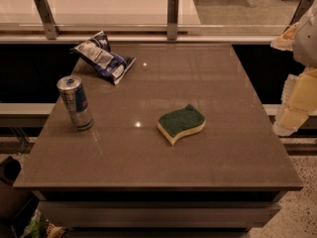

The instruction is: Pick blue chip bag

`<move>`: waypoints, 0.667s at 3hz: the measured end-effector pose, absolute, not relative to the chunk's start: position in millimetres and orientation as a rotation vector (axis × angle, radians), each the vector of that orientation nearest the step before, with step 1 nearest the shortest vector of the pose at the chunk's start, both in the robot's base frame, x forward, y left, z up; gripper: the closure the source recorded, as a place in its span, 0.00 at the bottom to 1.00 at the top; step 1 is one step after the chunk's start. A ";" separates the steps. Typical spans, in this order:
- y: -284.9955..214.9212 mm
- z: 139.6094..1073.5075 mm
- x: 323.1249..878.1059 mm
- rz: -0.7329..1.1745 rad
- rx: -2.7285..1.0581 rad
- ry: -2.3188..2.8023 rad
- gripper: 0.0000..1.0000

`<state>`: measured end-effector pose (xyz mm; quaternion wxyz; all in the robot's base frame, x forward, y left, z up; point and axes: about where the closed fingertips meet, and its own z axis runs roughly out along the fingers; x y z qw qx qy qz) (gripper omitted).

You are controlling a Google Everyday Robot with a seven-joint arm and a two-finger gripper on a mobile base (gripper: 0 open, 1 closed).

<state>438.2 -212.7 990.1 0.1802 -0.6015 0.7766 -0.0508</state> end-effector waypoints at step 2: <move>-206.3 994.6 464.5 -0.136 -1.655 2.162 0.00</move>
Offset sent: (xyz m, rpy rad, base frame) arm 0.0631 0.0133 0.0050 0.0880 -0.0731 -0.0179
